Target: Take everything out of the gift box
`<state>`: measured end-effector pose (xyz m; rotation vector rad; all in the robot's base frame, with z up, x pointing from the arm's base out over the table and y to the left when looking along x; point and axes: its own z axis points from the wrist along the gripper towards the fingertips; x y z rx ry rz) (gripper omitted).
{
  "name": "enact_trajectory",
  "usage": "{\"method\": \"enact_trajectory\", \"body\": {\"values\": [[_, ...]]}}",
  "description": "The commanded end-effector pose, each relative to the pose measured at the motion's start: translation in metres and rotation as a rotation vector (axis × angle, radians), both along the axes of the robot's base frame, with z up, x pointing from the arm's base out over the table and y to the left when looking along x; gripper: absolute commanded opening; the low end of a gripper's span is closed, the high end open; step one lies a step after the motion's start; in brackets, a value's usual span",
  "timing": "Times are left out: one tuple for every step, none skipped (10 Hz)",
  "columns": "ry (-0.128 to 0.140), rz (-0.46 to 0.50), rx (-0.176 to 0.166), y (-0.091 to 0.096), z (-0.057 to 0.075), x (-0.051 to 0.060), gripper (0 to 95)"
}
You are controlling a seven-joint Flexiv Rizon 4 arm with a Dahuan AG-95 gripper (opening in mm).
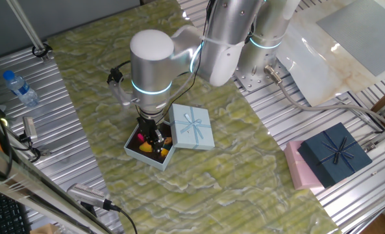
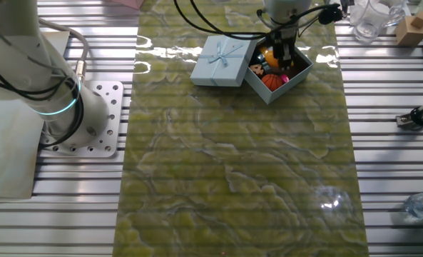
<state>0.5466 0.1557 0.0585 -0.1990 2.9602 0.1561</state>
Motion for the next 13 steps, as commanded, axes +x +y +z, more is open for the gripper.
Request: {"method": "enact_trajectory", "body": {"values": [[0.002, 0.006, 0.006, -0.001, 0.005, -0.003, 0.0], [0.0, 0.008, 0.013, -0.002, 0.007, -0.004, 0.0], [-0.004, 0.008, 0.019, -0.003, 0.008, -0.004, 0.0], [-0.008, 0.01, 0.029, -0.003, 0.009, -0.005, 0.0], [-0.012, 0.016, 0.05, -0.005, 0.013, -0.007, 0.0], [-0.014, 0.02, 0.058, -0.007, 0.016, -0.009, 0.0], [-0.016, 0.025, 0.069, -0.009, 0.02, -0.011, 0.0], [-0.018, 0.03, 0.082, -0.011, 0.024, -0.013, 0.0], [-0.026, 0.031, 0.1, -0.014, 0.028, -0.015, 0.0], [-0.03, 0.033, 0.107, -0.016, 0.03, -0.015, 0.0], [-0.029, 0.035, 0.107, -0.018, 0.032, -0.016, 0.0], [-0.028, 0.041, 0.102, -0.022, 0.036, -0.017, 0.0], [-0.031, 0.05, 0.091, -0.023, 0.039, -0.019, 0.0]]}}
